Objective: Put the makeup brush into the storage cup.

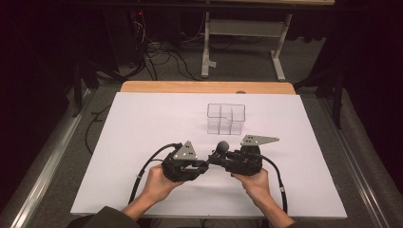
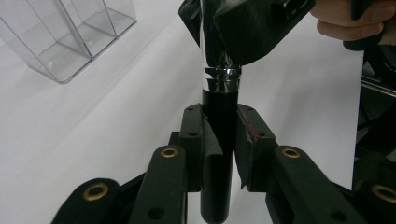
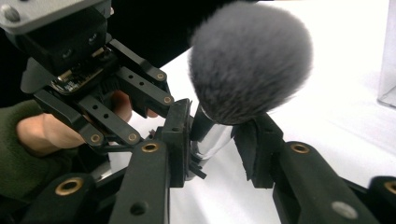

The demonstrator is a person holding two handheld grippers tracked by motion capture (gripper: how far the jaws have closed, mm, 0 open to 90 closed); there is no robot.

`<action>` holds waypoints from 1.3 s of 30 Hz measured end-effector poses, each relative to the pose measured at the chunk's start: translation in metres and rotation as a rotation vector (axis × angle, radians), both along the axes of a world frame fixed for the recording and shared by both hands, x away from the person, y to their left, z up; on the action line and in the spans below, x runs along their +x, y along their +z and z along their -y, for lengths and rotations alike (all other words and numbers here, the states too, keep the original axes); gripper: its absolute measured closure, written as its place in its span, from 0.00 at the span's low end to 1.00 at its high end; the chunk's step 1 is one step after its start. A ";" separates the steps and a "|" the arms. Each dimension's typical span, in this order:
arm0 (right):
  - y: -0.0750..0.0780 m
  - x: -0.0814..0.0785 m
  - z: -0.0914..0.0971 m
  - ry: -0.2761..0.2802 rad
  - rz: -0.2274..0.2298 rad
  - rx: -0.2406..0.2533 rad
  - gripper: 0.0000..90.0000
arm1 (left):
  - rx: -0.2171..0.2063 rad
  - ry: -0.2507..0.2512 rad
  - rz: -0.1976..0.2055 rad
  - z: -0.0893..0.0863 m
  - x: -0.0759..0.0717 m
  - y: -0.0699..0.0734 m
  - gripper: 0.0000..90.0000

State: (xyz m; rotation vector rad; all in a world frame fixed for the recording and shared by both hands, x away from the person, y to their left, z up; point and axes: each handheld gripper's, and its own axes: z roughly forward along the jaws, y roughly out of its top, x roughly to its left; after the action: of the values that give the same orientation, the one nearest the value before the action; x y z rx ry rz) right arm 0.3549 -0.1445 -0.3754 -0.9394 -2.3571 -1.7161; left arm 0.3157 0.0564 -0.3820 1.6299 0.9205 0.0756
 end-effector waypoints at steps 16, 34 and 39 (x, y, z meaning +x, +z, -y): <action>0.004 -0.001 -0.001 0.026 0.004 0.002 0.80 | 0.004 -0.010 0.020 0.000 -0.001 0.000 0.76; 0.009 -0.002 0.003 -0.007 0.046 -0.035 0.80 | -0.060 0.022 0.035 -0.013 -0.003 0.011 0.50; 0.012 -0.005 0.004 -0.028 0.082 -0.062 0.80 | -0.084 0.043 0.035 -0.022 -0.001 0.016 0.50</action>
State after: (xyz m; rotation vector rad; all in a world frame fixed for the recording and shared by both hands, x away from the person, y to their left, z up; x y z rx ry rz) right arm 0.3499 -0.1486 -0.3635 -0.9322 -2.4729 -1.7331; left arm 0.3151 0.0788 -0.3661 1.5274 0.9197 0.0936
